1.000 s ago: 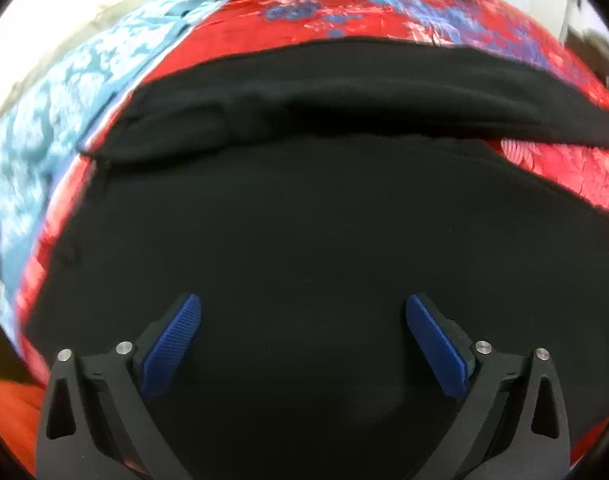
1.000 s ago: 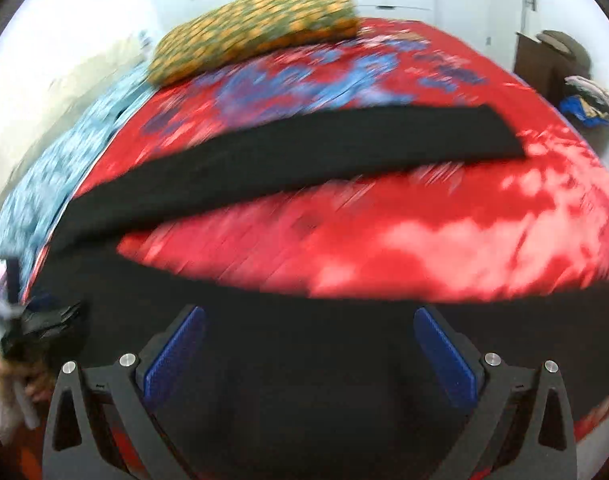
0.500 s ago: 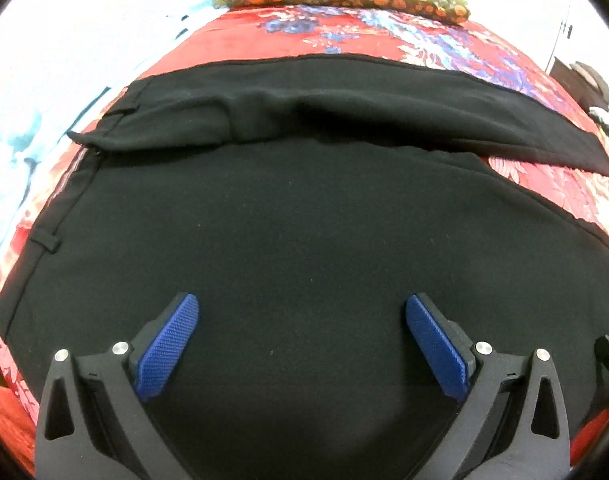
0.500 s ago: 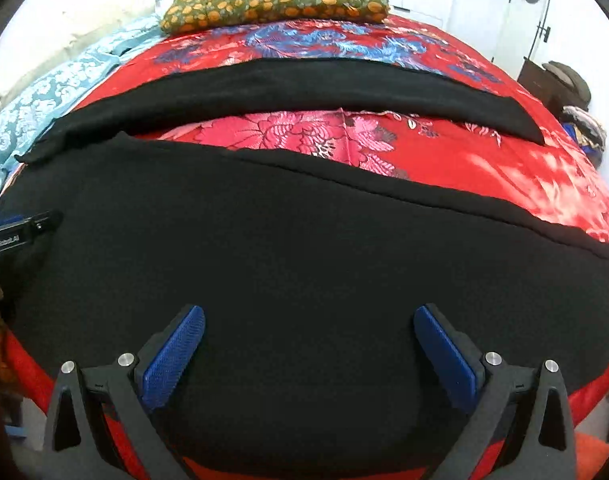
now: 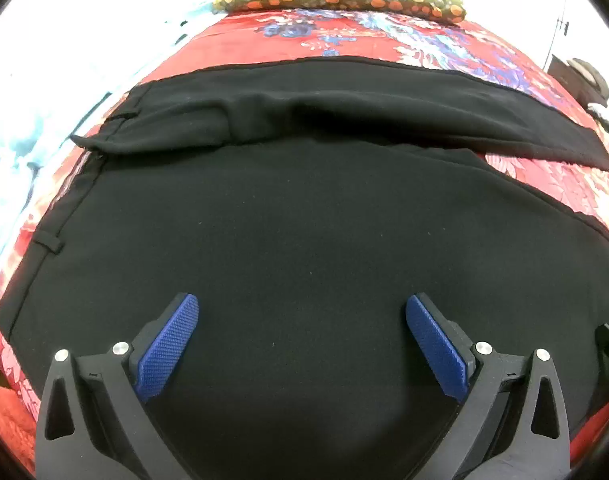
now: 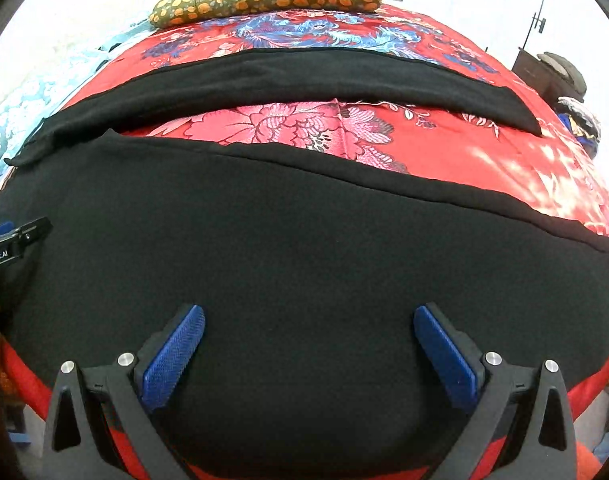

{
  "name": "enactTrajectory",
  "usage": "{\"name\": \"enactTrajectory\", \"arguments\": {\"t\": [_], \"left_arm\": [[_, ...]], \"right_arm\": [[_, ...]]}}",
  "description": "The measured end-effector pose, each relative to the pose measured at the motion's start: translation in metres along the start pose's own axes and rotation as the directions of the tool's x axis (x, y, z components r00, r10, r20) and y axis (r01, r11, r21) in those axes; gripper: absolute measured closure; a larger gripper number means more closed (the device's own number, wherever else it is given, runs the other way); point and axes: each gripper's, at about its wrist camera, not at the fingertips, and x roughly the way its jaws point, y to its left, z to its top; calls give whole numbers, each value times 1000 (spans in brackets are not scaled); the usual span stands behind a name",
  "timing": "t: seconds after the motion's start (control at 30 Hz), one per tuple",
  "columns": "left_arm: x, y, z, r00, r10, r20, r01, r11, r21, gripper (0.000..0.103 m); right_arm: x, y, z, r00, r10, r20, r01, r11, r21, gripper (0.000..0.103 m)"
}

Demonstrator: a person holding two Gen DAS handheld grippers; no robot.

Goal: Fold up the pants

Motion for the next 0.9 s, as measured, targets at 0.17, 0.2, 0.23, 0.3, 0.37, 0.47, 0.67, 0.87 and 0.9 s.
{"name": "enactTrajectory", "arguments": {"t": [0.17, 0.2, 0.23, 0.3, 0.37, 0.47, 0.67, 0.87, 0.9], "left_arm": [[-2, 0, -4, 1000, -2, 22, 2, 1000, 15, 0], [-2, 0, -4, 1000, -5, 22, 5, 1000, 17, 0], [-2, 0, -4, 1000, -7, 23, 6, 1000, 17, 0], [-2, 0, -5, 1000, -5, 24, 4, 1000, 18, 0], [-2, 0, -5, 1000, -5, 28, 4, 1000, 19, 0], [-2, 2, -5, 1000, -13, 28, 12, 1000, 19, 0], [-6, 4, -7, 999, -38, 15, 37, 999, 36, 0], [-14, 7, -9, 998, -53, -34, 54, 997, 47, 1], [-15, 7, -9, 998, -54, -39, 55, 997, 49, 1]], "right_arm": [[0, 1, -2, 1000, -7, 20, 7, 1000, 4, 0], [0, 1, -3, 1000, -11, 27, 11, 1000, 7, 0], [0, 2, -3, 999, -16, 34, 16, 1000, 11, 0], [0, 2, -4, 999, -20, 40, 20, 1000, 16, 0], [0, 2, -4, 999, -18, 43, 18, 1000, 17, 0], [0, 1, -4, 999, -13, 47, 12, 1000, 16, 0], [1, 1, -3, 999, -11, 42, 10, 1000, 15, 0], [1, 1, -2, 999, -9, 34, 9, 1000, 14, 0], [1, 1, -2, 999, -9, 34, 8, 1000, 15, 0]]}}
